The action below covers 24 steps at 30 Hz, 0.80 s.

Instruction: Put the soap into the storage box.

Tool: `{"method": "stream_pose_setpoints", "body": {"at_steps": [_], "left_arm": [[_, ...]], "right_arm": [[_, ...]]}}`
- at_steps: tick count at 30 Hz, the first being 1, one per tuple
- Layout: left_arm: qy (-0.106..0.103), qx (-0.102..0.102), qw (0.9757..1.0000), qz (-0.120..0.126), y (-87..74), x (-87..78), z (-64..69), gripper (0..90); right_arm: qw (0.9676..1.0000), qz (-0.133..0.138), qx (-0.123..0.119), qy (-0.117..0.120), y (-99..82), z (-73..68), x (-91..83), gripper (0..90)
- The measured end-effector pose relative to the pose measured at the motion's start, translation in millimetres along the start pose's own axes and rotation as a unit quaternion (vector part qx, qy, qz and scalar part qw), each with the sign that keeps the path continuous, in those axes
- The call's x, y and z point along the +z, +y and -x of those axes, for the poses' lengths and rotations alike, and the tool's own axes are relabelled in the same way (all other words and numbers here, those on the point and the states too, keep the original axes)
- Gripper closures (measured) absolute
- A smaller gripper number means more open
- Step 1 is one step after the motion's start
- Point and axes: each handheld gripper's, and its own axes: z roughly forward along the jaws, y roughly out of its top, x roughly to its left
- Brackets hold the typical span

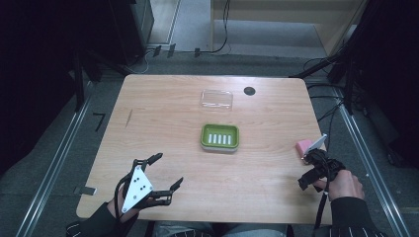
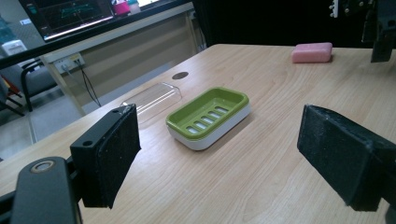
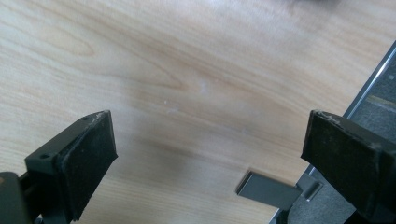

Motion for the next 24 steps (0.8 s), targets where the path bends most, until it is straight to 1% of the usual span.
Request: {"method": "stream_pose_setpoints", "body": {"at_steps": [4,5,7,9,13,17,19,24], "left_arm": [[0.000,0.000,1.0000,0.000,0.0,0.0,0.0,13.6],[0.000,0.000,1.0000,0.000,0.0,0.1,0.0,13.6],[0.000,0.001,1.0000,-0.001,0.1,0.1,0.1,13.6],[0.000,0.000,1.0000,0.000,0.1,0.0,0.2,13.7],[0.000,-0.001,1.0000,0.001,-0.1,-0.3,-0.1,13.6],[-0.001,-0.001,1.0000,0.001,-0.2,-0.2,-0.2,13.6],[-0.001,-0.001,1.0000,0.001,-0.2,-0.3,-0.3,13.6],[-0.001,-0.001,1.0000,0.001,-0.3,-0.2,-0.3,13.6]], "right_arm": [[1.0000,0.004,-0.004,-0.001,5.0,1.4,-2.0,2.9],[1.0000,0.005,-0.001,-0.001,6.1,1.2,-2.7,2.9],[1.0000,0.008,-0.005,-0.003,8.6,2.7,-4.3,2.9],[1.0000,0.007,-0.003,-0.003,9.4,2.9,-5.1,2.8],[0.9998,0.016,-0.007,-0.002,13.9,5.0,-6.7,2.2],[0.9998,0.021,-0.004,0.004,20.2,8.2,-7.8,0.7],[0.9997,0.023,-0.004,0.003,21.4,9.5,-8.0,0.7],[0.9995,0.028,0.008,0.007,28.2,16.5,-9.1,0.4]]}}
